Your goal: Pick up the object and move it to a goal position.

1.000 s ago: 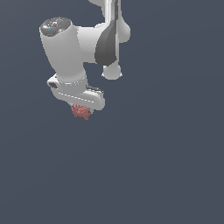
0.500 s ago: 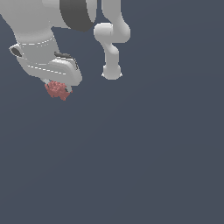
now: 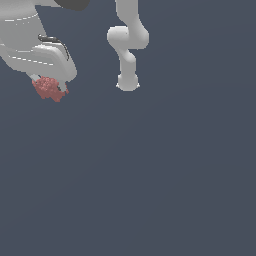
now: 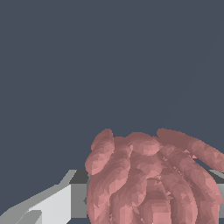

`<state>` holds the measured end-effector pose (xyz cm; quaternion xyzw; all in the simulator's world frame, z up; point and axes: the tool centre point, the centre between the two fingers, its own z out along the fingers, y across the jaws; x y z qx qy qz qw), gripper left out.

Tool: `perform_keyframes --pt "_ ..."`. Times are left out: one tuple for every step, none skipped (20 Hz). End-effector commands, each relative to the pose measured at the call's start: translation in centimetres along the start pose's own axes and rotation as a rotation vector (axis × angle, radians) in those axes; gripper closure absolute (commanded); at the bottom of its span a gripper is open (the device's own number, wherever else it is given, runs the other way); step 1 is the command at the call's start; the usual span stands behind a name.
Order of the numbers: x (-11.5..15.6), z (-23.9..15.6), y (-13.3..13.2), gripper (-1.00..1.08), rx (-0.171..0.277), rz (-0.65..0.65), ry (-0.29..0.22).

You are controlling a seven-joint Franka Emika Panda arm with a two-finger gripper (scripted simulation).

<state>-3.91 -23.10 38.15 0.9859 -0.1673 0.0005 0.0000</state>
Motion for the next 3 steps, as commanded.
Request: perform_keyframes --pt "0.07 -0.37 0.27 1.08 0.0 -0.001 -0.001" --pt "0.08 -0.41 0.31 1.08 0.0 -0.001 -0.001" --pt "0.09 -0.43 0.32 1.08 0.0 -0.001 -0.001"
